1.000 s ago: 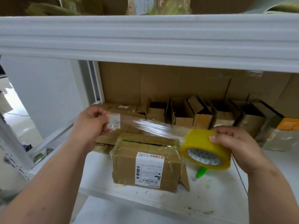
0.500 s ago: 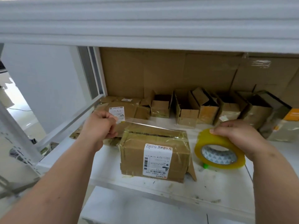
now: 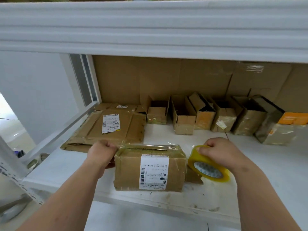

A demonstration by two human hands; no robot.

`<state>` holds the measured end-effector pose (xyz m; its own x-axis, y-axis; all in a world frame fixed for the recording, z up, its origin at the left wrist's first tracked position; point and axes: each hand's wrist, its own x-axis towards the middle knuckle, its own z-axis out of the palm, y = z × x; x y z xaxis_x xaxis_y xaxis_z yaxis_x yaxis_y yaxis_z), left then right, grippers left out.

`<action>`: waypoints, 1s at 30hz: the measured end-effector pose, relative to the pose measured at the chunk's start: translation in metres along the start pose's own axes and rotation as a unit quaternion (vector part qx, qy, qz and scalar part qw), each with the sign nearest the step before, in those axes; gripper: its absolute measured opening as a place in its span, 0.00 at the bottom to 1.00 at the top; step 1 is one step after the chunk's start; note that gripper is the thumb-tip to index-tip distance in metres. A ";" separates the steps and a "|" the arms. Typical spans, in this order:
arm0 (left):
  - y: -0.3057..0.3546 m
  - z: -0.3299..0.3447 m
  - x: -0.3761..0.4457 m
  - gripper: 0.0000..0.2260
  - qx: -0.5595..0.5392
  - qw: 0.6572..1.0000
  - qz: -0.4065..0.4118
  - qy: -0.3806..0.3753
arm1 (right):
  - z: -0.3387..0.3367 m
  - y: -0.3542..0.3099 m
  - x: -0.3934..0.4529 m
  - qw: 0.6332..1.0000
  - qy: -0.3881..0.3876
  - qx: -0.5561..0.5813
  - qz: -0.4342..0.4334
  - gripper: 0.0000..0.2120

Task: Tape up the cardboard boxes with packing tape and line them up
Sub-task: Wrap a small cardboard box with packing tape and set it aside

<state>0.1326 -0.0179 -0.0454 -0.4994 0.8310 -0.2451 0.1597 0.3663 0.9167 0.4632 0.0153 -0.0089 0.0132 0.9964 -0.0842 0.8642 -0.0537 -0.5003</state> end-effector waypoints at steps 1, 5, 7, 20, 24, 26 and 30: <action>-0.004 0.000 0.001 0.05 -0.020 1.000 -0.023 -0.006 | 0.001 -0.001 0.000 1.000 0.004 -0.002 -0.001 0.15; -0.008 0.000 0.000 0.05 -0.056 0.997 -0.052 -0.022 | 0.003 -0.009 -0.003 0.999 -0.002 -0.036 -0.014 0.13; -0.009 0.001 -0.002 0.05 -0.065 0.996 -0.060 -0.033 | 0.003 -0.011 -0.003 0.999 -0.004 -0.046 -0.016 0.12; 0.015 -0.012 -0.026 0.22 0.039 0.992 -0.049 -0.109 | 0.008 -0.011 -0.010 0.999 0.014 -0.019 -0.022 0.11; 0.015 -0.005 -0.036 0.16 0.061 0.985 -0.036 -0.156 | 0.007 -0.006 -0.014 0.999 0.014 0.020 -0.025 0.10; 0.014 -0.002 -0.039 0.11 0.009 0.987 -0.031 -0.157 | 0.004 -0.003 -0.017 0.997 0.004 0.068 -0.022 0.09; 0.012 0.001 -0.038 0.07 -0.034 0.984 0.013 -0.177 | -0.014 0.013 -0.029 0.980 -0.019 0.197 0.005 0.07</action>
<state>0.1542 -0.0450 -0.0254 -0.1661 0.9377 -0.3051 0.1050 0.3245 0.9400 0.4814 -0.0137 -0.0010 -0.0048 0.9929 -0.1186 0.6023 -0.0918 -0.7930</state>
